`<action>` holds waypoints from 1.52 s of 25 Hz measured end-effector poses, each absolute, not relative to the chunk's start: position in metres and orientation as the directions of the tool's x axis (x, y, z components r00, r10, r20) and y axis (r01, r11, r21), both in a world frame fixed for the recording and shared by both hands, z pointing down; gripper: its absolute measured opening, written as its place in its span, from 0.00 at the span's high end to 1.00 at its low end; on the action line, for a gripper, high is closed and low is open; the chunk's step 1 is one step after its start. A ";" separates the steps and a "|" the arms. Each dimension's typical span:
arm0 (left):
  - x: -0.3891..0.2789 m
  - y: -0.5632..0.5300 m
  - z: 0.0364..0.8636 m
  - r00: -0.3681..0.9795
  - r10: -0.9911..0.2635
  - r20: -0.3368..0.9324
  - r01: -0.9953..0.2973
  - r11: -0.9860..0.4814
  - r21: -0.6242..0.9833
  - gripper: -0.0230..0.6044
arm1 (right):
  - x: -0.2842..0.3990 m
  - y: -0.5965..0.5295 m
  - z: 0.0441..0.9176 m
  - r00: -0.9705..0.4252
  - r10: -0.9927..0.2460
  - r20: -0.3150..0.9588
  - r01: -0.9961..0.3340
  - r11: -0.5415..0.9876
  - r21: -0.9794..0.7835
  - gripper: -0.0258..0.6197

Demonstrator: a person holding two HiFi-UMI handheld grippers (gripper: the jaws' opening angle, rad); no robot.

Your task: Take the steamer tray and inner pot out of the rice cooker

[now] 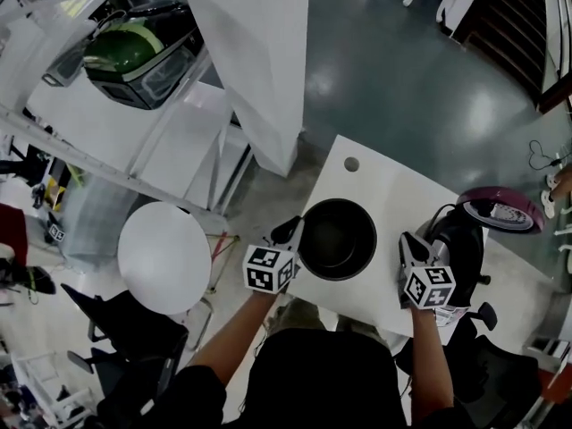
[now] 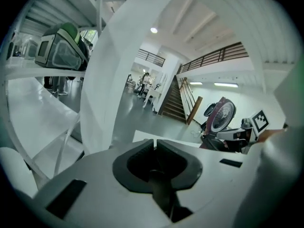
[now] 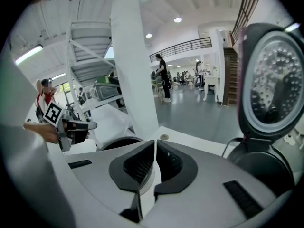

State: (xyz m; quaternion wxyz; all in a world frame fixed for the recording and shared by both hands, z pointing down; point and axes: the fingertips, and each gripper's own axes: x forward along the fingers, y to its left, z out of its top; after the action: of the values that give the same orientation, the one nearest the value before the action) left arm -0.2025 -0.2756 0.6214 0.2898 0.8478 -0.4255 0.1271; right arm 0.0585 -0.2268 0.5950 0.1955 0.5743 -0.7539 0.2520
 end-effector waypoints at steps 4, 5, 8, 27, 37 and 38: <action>-0.179 -0.242 0.571 0.674 -0.644 0.363 -0.738 -0.562 0.374 0.95 | 0.096 -0.174 0.547 -0.192 -0.819 0.541 -0.977 0.106 -0.185 0.96; -0.172 -0.231 0.563 0.683 -0.641 0.350 -0.729 -0.574 0.373 0.96 | 0.105 -0.160 0.541 -0.171 -0.827 0.535 -0.979 0.083 -0.185 0.96; -0.153 -0.196 0.541 0.692 -0.649 0.317 -0.720 -0.583 0.377 0.96 | 0.126 -0.119 0.526 -0.131 -0.850 0.511 -0.984 0.050 -0.169 0.96; 0.053 0.103 0.487 0.729 -0.641 0.239 -0.684 -0.678 0.268 0.96 | 0.281 0.191 0.474 -0.159 -0.948 0.275 -0.983 0.126 -0.134 0.96; 0.055 0.197 0.476 0.659 -0.732 0.174 -0.750 -0.620 0.232 0.96 | 0.304 0.261 0.447 -0.117 -0.982 0.151 -0.989 0.102 -0.105 0.96; 0.055 0.200 0.477 0.658 -0.733 0.174 -0.752 -0.623 0.216 0.96 | 0.306 0.267 0.446 -0.109 -0.983 0.147 -0.990 0.094 -0.100 0.96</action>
State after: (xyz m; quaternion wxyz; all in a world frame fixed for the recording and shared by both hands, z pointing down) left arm 0.0553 0.2000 0.4772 0.1356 0.9002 -0.4124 0.0344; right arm 0.3065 0.2674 0.4461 0.0212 0.6672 -0.7395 0.0869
